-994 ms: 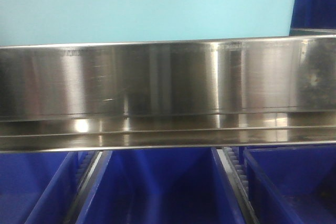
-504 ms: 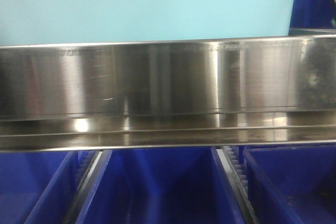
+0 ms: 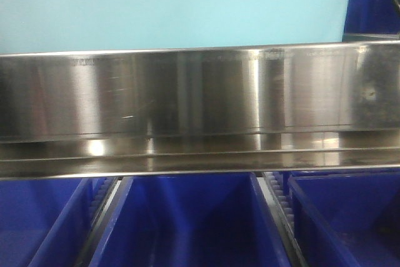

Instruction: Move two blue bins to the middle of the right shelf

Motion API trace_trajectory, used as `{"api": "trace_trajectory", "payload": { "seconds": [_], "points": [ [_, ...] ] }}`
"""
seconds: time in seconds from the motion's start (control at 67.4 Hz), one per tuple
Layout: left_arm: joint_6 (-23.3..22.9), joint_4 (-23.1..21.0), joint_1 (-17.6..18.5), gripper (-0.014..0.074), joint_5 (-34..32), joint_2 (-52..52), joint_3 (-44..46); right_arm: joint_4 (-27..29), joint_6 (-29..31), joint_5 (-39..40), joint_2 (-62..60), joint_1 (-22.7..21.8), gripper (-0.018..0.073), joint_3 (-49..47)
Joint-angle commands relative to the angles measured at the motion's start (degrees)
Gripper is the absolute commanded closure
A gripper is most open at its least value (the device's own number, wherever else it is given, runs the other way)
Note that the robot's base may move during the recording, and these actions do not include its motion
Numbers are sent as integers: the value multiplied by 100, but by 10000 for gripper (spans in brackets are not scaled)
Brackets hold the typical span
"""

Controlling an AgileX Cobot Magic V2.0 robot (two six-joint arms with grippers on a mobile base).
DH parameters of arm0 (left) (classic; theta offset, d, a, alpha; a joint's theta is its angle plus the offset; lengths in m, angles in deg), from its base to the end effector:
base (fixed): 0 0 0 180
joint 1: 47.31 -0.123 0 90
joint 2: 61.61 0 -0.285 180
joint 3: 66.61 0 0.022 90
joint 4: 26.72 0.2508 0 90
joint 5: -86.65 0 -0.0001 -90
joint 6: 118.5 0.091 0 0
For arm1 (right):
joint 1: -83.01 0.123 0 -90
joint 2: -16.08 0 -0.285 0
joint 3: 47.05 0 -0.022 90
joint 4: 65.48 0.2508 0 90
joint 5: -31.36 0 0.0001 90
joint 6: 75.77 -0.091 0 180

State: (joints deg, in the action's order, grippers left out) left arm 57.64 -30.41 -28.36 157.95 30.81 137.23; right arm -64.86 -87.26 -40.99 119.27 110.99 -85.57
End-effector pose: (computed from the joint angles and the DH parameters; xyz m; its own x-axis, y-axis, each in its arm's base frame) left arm 0.2781 -0.1014 0.4503 -0.7518 0.1653 -0.6383 0.2964 0.9495 -0.1031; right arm 0.3036 0.1623 0.4610 -0.7289 -0.1581 -0.6661 -0.3347 0.9310 0.1454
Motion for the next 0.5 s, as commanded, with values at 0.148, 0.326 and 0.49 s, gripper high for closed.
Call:
{"api": "trace_trajectory", "payload": {
  "seconds": [0.148,0.326,0.49],
  "points": [
    [88,-90,9,707,-133,-146,21,380,44,239,-158,3,710,-12],
    [183,-90,9,707,-133,-146,11,208,44,239,-171,3,710,-8],
    [226,-90,9,707,-133,-146,11,124,44,239,-171,3,710,70]
  ]
}}
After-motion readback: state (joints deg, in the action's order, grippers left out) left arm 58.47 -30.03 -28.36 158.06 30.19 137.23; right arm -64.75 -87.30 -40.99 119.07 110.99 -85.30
